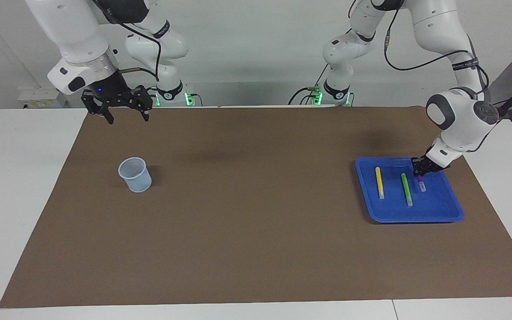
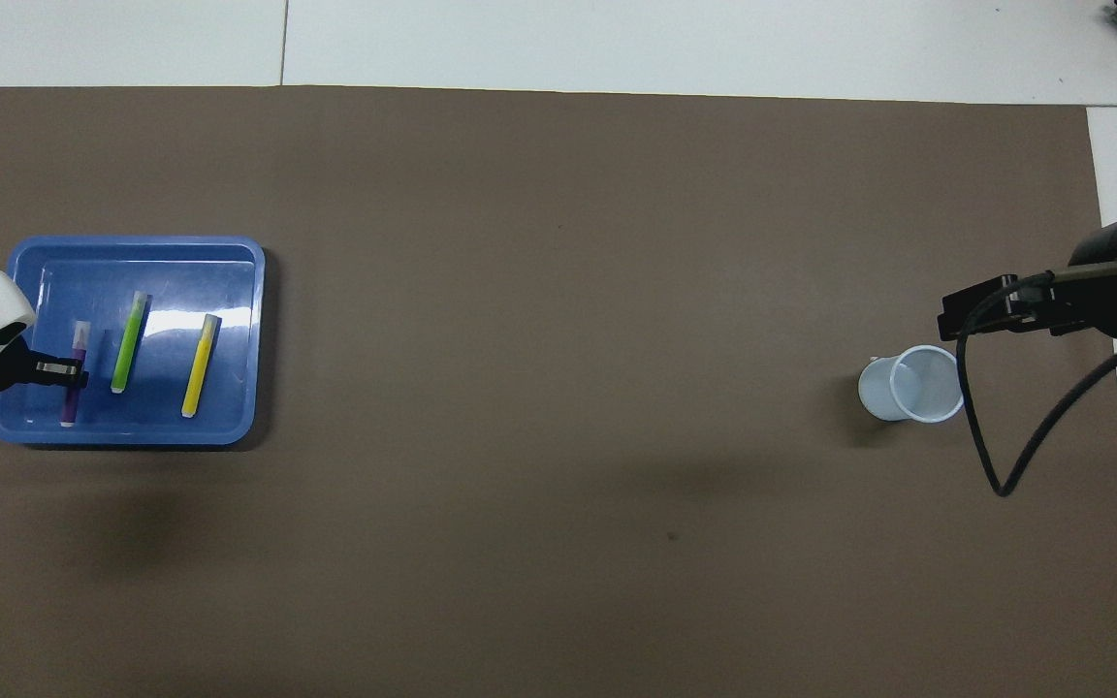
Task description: Right arm passes pens to left for tray arrangement
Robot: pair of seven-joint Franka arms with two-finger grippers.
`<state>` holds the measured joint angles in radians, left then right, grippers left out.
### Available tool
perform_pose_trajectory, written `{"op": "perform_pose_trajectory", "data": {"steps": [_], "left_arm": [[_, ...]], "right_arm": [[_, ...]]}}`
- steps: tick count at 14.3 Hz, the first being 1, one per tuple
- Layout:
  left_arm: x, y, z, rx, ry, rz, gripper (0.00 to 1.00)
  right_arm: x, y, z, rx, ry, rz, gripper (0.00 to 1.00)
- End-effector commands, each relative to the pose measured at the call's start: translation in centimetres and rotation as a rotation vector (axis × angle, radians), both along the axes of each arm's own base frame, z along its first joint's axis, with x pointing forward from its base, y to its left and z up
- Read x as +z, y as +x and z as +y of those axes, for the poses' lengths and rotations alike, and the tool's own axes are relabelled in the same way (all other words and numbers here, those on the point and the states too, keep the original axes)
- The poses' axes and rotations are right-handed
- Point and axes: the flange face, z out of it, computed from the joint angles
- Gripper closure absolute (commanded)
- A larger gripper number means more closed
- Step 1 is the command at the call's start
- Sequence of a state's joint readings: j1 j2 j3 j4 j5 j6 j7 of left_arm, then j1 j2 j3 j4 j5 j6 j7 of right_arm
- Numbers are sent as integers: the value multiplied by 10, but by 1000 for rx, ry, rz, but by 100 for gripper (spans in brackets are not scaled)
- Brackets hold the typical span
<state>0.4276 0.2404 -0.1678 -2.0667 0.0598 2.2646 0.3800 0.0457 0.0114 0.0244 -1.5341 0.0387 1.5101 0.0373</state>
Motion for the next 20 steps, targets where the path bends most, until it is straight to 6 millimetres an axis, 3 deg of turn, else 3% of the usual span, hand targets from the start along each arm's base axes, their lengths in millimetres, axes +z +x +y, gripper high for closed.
{"op": "perform_pose_trajectory", "data": {"steps": [1, 3, 4, 5, 7, 11, 15, 20], "left_arm": [[-10, 9, 8, -18, 15, -33, 100], [-11, 9, 12, -13, 17, -38, 100], [-11, 9, 11, -13, 16, -38, 89], [-11, 9, 11, -15, 16, -38, 72], [-9, 10, 10, -10, 15, -40, 1], [-1, 14, 8, -2, 8, -32, 0], [43, 29, 2, 18, 3, 20, 0], [83, 34, -18, 29, 15, 20, 0]], "right_arm": [[1, -7, -4, -10, 21, -13, 0], [1, -7, -4, -10, 21, -13, 0], [1, -6, -4, -10, 22, -14, 0], [1, -7, -4, -10, 21, -13, 0], [1, -6, -4, -10, 22, -14, 0], [1, -6, -4, -10, 22, -14, 0], [1, -6, -4, -10, 22, -14, 0], [1, -6, -4, -10, 22, -14, 0]]}}
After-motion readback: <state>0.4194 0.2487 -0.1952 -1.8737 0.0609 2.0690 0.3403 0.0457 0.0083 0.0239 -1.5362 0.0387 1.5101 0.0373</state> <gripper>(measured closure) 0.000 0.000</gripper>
